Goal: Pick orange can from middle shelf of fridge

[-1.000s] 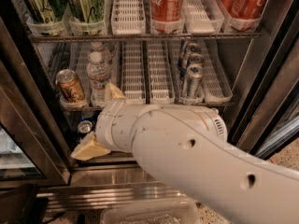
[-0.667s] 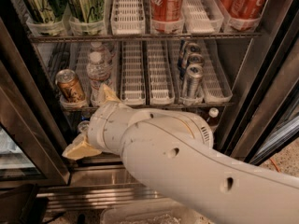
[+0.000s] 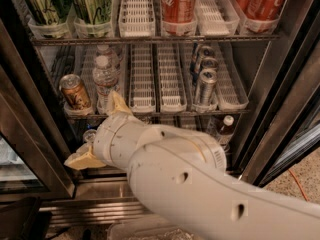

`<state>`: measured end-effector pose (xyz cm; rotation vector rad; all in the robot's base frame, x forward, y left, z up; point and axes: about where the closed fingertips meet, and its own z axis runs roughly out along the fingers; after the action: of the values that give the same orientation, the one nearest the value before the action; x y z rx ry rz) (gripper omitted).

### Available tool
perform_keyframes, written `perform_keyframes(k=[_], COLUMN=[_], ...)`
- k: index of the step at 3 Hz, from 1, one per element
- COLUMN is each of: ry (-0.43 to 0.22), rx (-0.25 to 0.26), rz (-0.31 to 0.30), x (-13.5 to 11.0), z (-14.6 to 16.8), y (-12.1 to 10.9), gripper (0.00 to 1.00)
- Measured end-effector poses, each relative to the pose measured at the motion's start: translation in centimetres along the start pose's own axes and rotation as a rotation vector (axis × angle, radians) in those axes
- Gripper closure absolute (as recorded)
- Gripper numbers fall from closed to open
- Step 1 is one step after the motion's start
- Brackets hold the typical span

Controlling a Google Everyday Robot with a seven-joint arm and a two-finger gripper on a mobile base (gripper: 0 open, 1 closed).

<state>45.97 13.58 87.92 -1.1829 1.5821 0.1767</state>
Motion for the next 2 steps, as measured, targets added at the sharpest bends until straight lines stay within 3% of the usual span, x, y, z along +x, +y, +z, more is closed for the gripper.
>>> perform_keyframes(k=[2], ry=[-0.108], rx=[0.127], rz=[0.137], x=[0.12], z=[1.60], y=[2.05], gripper=[0.00])
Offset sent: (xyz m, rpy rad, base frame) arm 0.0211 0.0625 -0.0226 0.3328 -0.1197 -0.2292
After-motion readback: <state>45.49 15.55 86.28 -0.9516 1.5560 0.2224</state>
